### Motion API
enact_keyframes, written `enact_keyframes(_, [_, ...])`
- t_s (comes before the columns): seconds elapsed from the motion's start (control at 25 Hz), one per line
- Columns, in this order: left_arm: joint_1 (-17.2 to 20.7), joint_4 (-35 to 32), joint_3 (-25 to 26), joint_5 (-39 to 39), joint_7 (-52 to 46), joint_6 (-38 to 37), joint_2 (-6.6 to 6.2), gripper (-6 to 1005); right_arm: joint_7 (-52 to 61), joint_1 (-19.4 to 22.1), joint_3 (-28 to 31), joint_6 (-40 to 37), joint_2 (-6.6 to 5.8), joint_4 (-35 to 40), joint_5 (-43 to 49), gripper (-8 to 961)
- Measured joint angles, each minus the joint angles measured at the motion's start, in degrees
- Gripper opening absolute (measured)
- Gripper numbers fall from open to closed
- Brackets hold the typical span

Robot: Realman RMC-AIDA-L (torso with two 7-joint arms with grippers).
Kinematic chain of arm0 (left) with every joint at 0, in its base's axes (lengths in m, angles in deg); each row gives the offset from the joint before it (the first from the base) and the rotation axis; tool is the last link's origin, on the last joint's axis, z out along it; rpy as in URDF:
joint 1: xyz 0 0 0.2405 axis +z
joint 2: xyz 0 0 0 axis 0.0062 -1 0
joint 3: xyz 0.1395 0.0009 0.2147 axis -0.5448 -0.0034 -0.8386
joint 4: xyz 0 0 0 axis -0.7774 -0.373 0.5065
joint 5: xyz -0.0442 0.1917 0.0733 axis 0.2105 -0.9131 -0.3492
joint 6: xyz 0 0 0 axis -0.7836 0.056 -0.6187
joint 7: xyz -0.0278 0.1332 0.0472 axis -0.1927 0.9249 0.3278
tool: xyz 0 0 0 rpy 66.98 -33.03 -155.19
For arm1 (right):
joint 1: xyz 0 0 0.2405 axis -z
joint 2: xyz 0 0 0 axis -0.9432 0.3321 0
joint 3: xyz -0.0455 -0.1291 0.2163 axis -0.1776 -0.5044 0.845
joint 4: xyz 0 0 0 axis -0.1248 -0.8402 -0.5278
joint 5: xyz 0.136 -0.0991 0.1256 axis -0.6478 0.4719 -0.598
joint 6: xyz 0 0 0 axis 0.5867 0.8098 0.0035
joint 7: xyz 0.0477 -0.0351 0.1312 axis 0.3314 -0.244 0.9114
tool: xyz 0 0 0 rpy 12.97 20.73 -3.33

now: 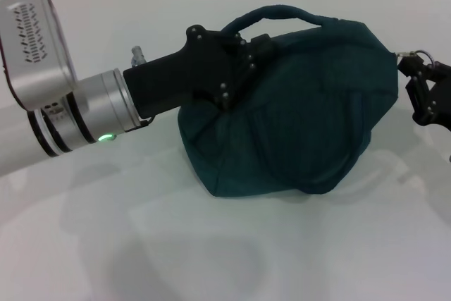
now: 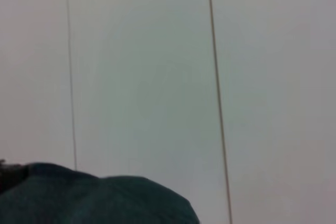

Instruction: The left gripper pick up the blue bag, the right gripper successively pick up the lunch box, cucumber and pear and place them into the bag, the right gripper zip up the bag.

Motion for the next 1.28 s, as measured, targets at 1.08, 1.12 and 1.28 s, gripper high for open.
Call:
enact_keyframes(1.08, [3.06, 3.52, 2.96, 6.83, -1.19, -2.83, 1.30, 132, 4.81, 0.57, 1.50, 2.39, -1.11, 0.43, -1.72, 286])
enact_keyframes(1.12, [3.15, 4.40, 3.04, 8.23, -1.18, -3.89, 1.22, 133, 5.50, 0.78, 1.43, 1.72, -1.43, 0.43, -1.70, 308])
enact_keyframes(1.28, [4.75, 6.38, 3.17, 12.62, -0.55, -9.75, 0.84, 281, 10.82, 1.64, 0.92, -4.35, -3.74, 0.42, 0.85, 393])
